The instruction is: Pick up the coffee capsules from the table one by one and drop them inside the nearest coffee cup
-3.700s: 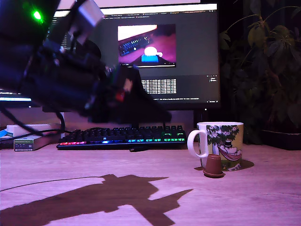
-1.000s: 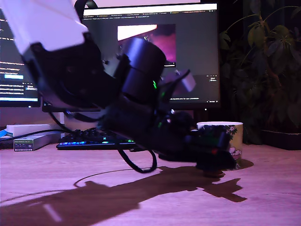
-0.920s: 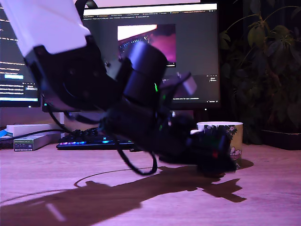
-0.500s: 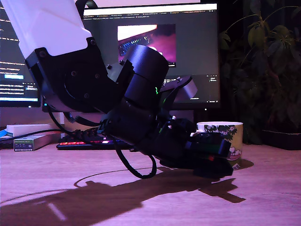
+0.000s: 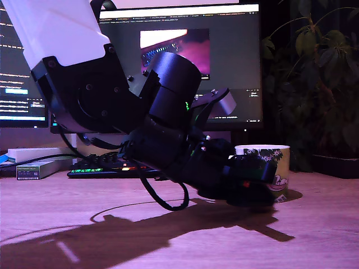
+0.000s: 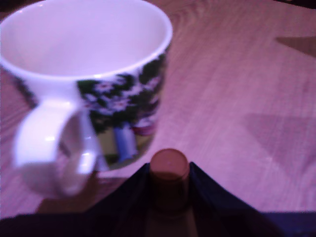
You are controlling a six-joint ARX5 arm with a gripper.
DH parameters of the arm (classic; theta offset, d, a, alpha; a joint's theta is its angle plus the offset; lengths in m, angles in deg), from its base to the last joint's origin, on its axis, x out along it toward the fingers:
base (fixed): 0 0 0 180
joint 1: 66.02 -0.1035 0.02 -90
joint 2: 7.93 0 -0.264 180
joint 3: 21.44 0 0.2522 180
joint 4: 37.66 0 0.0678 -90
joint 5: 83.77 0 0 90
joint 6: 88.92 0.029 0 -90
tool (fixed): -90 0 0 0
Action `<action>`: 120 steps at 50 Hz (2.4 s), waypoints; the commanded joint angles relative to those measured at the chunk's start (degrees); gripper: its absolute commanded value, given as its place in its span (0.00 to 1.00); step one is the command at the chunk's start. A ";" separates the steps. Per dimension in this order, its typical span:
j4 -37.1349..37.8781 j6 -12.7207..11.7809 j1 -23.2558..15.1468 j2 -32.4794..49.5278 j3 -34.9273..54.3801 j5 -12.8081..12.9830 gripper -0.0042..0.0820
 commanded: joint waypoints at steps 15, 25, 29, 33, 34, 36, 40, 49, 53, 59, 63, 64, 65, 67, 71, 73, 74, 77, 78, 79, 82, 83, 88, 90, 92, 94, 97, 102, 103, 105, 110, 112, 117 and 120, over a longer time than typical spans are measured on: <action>-0.07 1.53 0.37 4.85 -0.15 -3.08 0.20; -0.07 3.32 -0.09 8.39 -0.15 -3.15 0.20; -0.02 3.34 -0.09 9.75 -0.17 -3.15 0.20; 0.00 3.37 -0.26 10.97 -0.17 -3.08 0.20; -0.02 3.34 -0.37 11.21 -0.17 -3.08 0.20; -0.02 3.34 -0.57 11.65 -0.17 -3.06 0.20; -0.11 3.30 -1.09 12.22 -0.26 -2.93 0.20; -7.96 2.89 -3.17 12.26 -4.74 -2.43 0.20; -11.19 3.04 -3.65 12.26 -7.30 -2.43 0.20; -16.66 3.34 -4.17 12.26 -11.78 -2.47 0.20; -21.11 3.30 -4.37 12.02 -14.64 -2.45 0.20; -22.69 3.30 -4.39 11.89 -15.26 -2.47 0.20; -23.47 3.30 -4.39 11.72 -15.76 -2.47 0.20; -24.98 3.32 -4.42 11.69 -16.63 -2.45 0.20; -26.71 3.32 -4.42 11.34 -17.97 -2.45 0.20; -27.67 3.32 -4.42 11.15 -18.56 -2.45 0.20; -28.22 3.32 -4.42 10.95 -18.99 -2.45 0.20; -30.12 3.34 -4.42 10.60 -20.11 -2.43 0.20; -30.91 3.34 -4.42 10.54 -20.46 -2.40 0.20; -31.43 3.37 -4.42 10.32 -20.79 -2.38 0.20; -32.39 3.52 -4.42 9.75 -21.73 -2.38 0.20; -32.76 3.63 -4.42 9.68 -22.03 -2.34 0.20; -34.60 3.87 -4.42 8.52 -23.78 -2.34 0.20; -35.71 3.91 -4.42 7.54 -24.76 -2.47 0.20; -37.09 3.96 -4.42 6.93 -25.77 -2.40 0.20; -37.97 4.00 -4.42 6.10 -26.64 -2.47 0.20; -38.62 4.63 -4.42 5.25 -27.32 -2.32 0.20; -38.62 4.90 -4.42 4.96 -27.39 -1.99 0.20; -38.77 4.87 -4.42 4.96 -27.39 -1.99 0.20; -39.10 4.87 -4.42 4.96 -27.39 -1.97 0.20; -40.41 4.81 -4.70 4.96 -27.39 -1.97 0.20; -40.83 4.83 -4.81 4.96 -27.39 -1.97 0.20; -41.75 4.83 -4.79 4.94 -27.39 -1.95 0.20; -41.81 4.85 -4.79 4.94 -27.39 -1.95 0.20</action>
